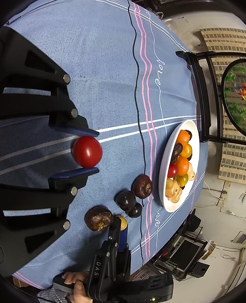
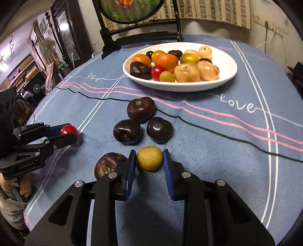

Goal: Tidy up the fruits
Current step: 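Grasp a small yellow fruit with the right tool while the left tool holds the tomato, then lower the tomato and yellow fruit onto the white plate and open both tools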

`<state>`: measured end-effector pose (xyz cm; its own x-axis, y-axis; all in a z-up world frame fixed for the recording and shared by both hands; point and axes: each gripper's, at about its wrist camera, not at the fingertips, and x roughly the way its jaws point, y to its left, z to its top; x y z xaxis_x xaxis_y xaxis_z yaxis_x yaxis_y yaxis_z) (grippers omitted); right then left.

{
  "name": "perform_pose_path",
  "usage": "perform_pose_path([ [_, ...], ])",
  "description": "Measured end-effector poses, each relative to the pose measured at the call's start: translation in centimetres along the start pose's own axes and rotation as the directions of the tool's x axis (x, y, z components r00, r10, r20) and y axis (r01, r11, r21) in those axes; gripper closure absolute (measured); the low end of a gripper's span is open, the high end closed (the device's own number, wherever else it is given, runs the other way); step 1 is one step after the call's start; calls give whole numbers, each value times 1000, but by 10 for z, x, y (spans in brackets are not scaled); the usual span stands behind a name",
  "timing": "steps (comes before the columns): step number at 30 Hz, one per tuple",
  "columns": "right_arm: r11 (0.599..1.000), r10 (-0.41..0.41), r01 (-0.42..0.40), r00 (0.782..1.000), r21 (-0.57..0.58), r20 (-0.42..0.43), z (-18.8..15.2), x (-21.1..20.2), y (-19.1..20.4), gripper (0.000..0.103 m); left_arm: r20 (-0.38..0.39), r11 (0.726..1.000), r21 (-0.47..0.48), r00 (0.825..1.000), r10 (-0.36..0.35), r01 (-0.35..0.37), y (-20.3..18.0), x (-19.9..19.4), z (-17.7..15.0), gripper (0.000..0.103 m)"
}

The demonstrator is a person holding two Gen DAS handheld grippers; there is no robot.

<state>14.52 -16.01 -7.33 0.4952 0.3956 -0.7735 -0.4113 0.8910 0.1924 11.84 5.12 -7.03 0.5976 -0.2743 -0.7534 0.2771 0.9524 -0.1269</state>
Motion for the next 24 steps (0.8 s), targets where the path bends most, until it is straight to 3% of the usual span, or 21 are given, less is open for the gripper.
perform_pose_path([
  [8, 1000, 5, -5, 1000, 8, 19, 2, -5, -2, 74, 17, 1000, -6, 1000, -7, 7, 2, -3, 0, 70],
  [12, 997, 16, -23, 994, 68, 105, 8, -28, -15, 74, 55, 1000, -29, 998, 0, 2, 5, -13, 10, 70],
  [18, 986, 16, -61, 961, 156, 277, 36, -85, -41, 74, 146, 998, 8, 988, 56, -58, -4, -44, 78, 70],
  [24, 986, -7, -59, 920, 156, 392, 85, -123, -49, 74, 211, 1000, -18, 977, 25, -22, -18, -38, 144, 70],
])
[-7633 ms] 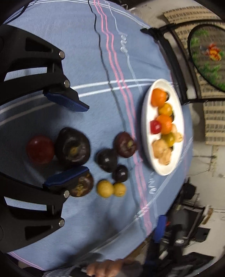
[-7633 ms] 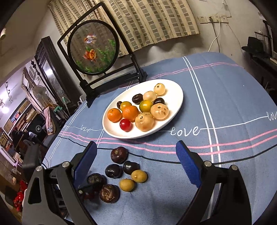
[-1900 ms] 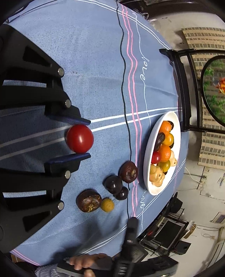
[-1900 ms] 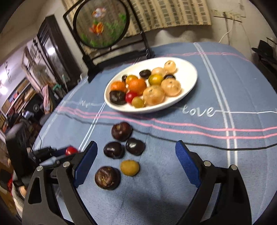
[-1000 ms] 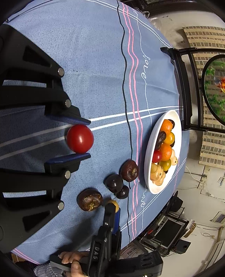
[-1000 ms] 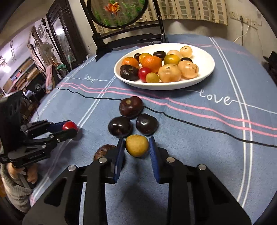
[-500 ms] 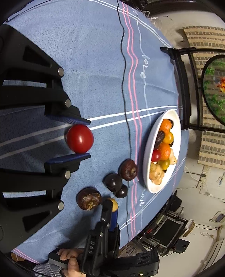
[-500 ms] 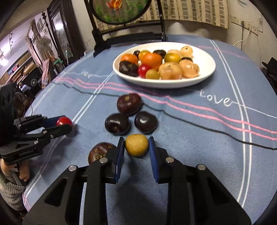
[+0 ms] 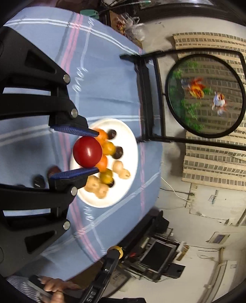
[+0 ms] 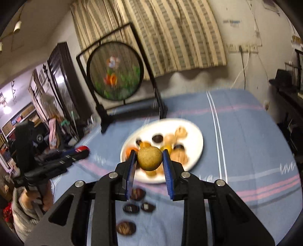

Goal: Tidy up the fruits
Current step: 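Lower the tomato and yellow fruit onto the white plate and open both tools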

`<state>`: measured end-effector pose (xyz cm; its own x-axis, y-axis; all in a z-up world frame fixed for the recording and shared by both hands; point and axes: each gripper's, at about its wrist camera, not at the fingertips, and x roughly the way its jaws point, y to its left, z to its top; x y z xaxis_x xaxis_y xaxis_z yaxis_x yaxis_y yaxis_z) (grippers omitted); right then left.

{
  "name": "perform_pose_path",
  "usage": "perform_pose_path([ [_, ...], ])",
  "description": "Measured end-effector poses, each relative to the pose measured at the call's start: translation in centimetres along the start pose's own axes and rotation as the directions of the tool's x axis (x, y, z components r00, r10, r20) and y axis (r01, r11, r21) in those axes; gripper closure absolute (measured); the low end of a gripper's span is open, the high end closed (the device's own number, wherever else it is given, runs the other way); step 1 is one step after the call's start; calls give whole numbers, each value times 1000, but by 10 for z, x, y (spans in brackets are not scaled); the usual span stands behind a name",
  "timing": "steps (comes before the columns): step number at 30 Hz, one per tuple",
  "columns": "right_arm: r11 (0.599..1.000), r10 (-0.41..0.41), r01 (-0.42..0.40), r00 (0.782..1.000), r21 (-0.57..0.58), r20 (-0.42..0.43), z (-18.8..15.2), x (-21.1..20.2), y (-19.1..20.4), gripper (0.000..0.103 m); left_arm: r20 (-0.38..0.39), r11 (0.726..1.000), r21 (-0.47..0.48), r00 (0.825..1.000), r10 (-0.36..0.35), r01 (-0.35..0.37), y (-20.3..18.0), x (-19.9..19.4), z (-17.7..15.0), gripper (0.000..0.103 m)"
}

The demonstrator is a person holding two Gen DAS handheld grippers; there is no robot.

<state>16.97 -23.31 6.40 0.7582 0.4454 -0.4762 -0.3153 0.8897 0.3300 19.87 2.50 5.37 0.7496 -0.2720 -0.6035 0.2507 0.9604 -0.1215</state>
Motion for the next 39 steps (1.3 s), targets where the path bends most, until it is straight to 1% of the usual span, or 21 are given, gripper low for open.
perform_pose_path([
  [3, 1000, 17, -17, 1000, 14, 11, 15, 17, 0, 74, -15, 1000, -13, 1000, -16, 16, -8, 30, 11, 70],
  [5, 999, 23, -22, 1000, 30, -11, 16, 39, -3, 74, -42, 999, -19, 999, -29, 28, -10, 53, 13, 70],
  [7, 999, 24, -22, 998, 45, -62, 12, 65, -9, 74, -78, 999, -24, 996, -38, 36, -12, 79, 10, 70],
  [8, 998, 23, -18, 995, 54, -102, 8, 80, -13, 74, -97, 999, -26, 994, -41, 39, -11, 92, 8, 70],
  [11, 997, 16, -2, 984, 79, -179, 1, 113, -27, 74, -136, 999, -30, 990, -40, 36, -7, 116, 4, 70],
  [15, 996, -3, 23, 973, 83, -230, -3, 139, -35, 74, -155, 999, -41, 987, -38, 31, 4, 133, 5, 70],
  [17, 996, 0, 23, 967, 88, -257, -5, 149, -37, 74, -161, 999, -46, 986, -35, 28, 8, 139, 5, 70],
  [20, 995, 2, 24, 963, 95, -271, -7, 155, -40, 74, -166, 998, -55, 986, -30, 21, 10, 144, 4, 69],
  [21, 995, 3, 24, 962, 95, -274, -7, 156, -40, 73, -167, 998, -55, 986, -27, 18, 10, 146, 3, 62],
  [22, 995, 4, 23, 961, 95, -278, -8, 156, -41, 73, -166, 998, -55, 986, -23, 14, 10, 145, 3, 49],
  [23, 995, 5, 23, 960, 96, -280, -9, 155, -41, 73, -158, 999, -54, 987, -17, 8, 10, 144, 3, 45],
  [26, 995, 1, 25, 963, 95, -270, -8, 149, -42, 73, -141, 999, -44, 990, -13, 7, 8, 135, 5, 43],
  [28, 995, -5, 29, 969, 93, -249, -5, 141, -40, 72, -120, 999, -45, 993, -12, 7, 8, 126, 8, 35],
  [29, 995, -5, 28, 971, 93, -239, -3, 136, -39, 71, -112, 999, -44, 994, -11, 6, 9, 122, 9, 34],
  [31, 995, 7, 15, 976, 96, -218, 1, 125, -36, 66, -95, 999, -42, 995, -2, -2, 9, 112, 11, 33],
  [32, 995, 9, 12, 978, 97, -211, 2, 120, -34, 40, -89, 999, -44, 996, -1, -3, 9, 107, 11, 32],
  [33, 995, 0, 20, 981, 98, -196, 3, 114, -32, 22, -84, 999, -49, 996, -2, -2, 9, 101, 10, 28],
  [34, 996, -12, 26, 988, 90, -157, 5, 104, -27, 20, -83, 999, -49, 997, -1, -4, 9, 98, 8, 25],
  [35, 997, -13, 23, 991, 76, -130, 5, 97, -23, 20, -81, 999, -45, 997, 4, -8, 8, 93, 5, 25],
  [37, 999, -1, 7, 993, 52, -117, 5, 86, -15, 20, -79, 999, -20, 997, 25, -27, 4, 85, -4, 25],
  [39, 998, 12, -6, 994, 55, -107, 1, 75, -10, 20, -66, 999, -9, 997, 42, -42, 1, 74, -15, 25],
])
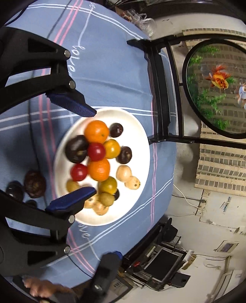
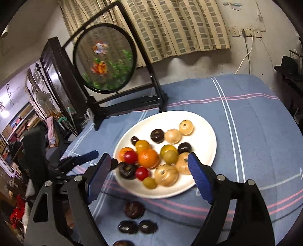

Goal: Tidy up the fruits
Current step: 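Lower the tomato and yellow fruit onto the white plate and open both tools, then grasp a dark round fruit with the left tool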

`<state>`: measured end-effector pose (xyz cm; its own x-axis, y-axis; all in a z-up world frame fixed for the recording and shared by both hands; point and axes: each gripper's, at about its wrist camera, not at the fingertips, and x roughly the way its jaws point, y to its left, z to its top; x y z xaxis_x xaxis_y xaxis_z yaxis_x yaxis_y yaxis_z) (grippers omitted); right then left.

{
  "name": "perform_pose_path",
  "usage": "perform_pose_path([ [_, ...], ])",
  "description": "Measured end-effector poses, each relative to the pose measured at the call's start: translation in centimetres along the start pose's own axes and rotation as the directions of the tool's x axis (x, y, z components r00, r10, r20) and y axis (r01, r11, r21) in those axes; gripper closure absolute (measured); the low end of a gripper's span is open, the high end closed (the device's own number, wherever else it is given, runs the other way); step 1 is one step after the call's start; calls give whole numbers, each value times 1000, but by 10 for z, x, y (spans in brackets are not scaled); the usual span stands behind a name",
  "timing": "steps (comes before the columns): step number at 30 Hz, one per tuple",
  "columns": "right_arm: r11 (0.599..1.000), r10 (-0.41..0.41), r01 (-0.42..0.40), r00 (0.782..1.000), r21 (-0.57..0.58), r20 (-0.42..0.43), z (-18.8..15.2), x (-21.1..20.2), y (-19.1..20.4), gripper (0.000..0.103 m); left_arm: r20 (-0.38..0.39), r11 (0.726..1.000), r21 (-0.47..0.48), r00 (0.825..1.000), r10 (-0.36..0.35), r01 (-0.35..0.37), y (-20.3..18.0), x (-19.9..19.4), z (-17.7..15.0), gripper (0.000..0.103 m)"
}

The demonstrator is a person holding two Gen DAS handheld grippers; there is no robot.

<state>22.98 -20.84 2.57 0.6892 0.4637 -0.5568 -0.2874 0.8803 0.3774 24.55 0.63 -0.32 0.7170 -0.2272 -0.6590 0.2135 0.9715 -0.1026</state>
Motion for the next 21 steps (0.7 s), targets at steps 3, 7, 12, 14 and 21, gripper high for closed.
perform_pose_path([
  [3, 1000, 14, -14, 1000, -9, -2, -13, -11, 6, 20, 20, 999, 15, 999, 43, -43, -5, -15, -21, 25],
  [7, 999, -15, 15, 1000, -32, -7, -46, -21, 9, 20, 71, 992, 39, 991, 117, -120, -17, -38, -43, 23],
  [12, 996, -46, 43, 998, -72, -44, -81, -23, 17, 20, 105, 987, 39, 983, 153, -158, -30, -58, -72, 12],
  [14, 994, -66, 62, 997, -92, -43, -86, -25, 21, 20, 103, 987, 32, 983, 152, -156, -32, -61, -78, 11],
  [21, 993, -93, 91, 995, -75, -24, -89, -33, 16, 10, 86, 986, 32, 983, 159, -163, -35, -57, -82, 6],
])
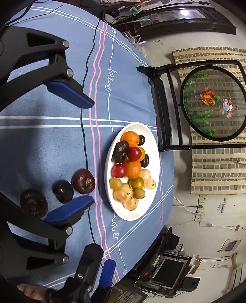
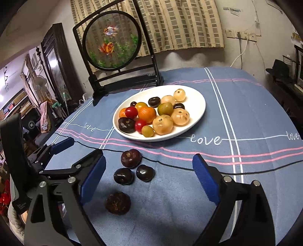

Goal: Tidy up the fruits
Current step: 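Grasp a dark round fruit with the left tool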

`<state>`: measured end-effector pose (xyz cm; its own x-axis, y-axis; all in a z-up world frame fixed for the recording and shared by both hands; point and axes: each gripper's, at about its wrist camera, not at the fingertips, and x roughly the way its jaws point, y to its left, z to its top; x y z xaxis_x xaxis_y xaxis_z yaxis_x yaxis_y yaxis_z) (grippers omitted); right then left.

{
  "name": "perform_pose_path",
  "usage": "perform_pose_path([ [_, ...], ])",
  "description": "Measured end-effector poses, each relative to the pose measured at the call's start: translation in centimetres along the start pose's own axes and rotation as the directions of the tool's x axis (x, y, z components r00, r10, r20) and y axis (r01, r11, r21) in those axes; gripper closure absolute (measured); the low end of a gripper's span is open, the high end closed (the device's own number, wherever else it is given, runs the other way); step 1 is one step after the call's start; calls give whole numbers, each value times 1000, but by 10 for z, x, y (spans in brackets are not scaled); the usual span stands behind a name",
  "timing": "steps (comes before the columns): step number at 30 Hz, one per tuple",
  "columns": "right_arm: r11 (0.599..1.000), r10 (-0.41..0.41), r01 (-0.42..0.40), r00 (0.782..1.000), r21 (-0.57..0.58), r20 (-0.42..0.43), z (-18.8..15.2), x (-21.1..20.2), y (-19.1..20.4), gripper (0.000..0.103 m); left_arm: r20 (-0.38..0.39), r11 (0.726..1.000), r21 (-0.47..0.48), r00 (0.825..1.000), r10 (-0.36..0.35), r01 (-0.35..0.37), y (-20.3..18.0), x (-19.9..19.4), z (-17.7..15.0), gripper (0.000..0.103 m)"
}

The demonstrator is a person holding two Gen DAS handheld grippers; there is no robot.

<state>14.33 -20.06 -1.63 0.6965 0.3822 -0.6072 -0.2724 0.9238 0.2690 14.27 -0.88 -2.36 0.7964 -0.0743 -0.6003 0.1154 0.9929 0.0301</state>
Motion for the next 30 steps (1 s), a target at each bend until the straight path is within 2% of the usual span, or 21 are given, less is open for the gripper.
perform_pose_path([
  [5, 1000, -11, 11, 999, 14, -40, -4, 7, -3, 10, -16, 1000, 1, 1000, -3, 3, -1, 2, -2, 5],
  [12, 1000, -17, 18, 998, 8, -54, -8, 9, -1, 10, -35, 1000, 20, 999, -8, 8, -4, 6, -4, 4],
  [17, 999, -23, 25, 996, 23, -81, -8, 14, -6, 10, -82, 999, 10, 996, -47, 48, -3, 15, -5, 2],
  [21, 996, -20, 29, 995, 84, -99, -5, 16, -20, 10, -130, 997, -9, 988, -82, 82, 2, 23, -5, 2],
  [24, 990, -7, 23, 994, 142, -108, -4, 16, -30, 10, -151, 998, -4, 987, -58, 58, 2, 29, -7, 2],
  [30, 975, 36, -11, 993, 222, -109, -2, 12, -41, 9, -191, 997, 46, 980, -49, 59, -10, 39, -16, 2],
])
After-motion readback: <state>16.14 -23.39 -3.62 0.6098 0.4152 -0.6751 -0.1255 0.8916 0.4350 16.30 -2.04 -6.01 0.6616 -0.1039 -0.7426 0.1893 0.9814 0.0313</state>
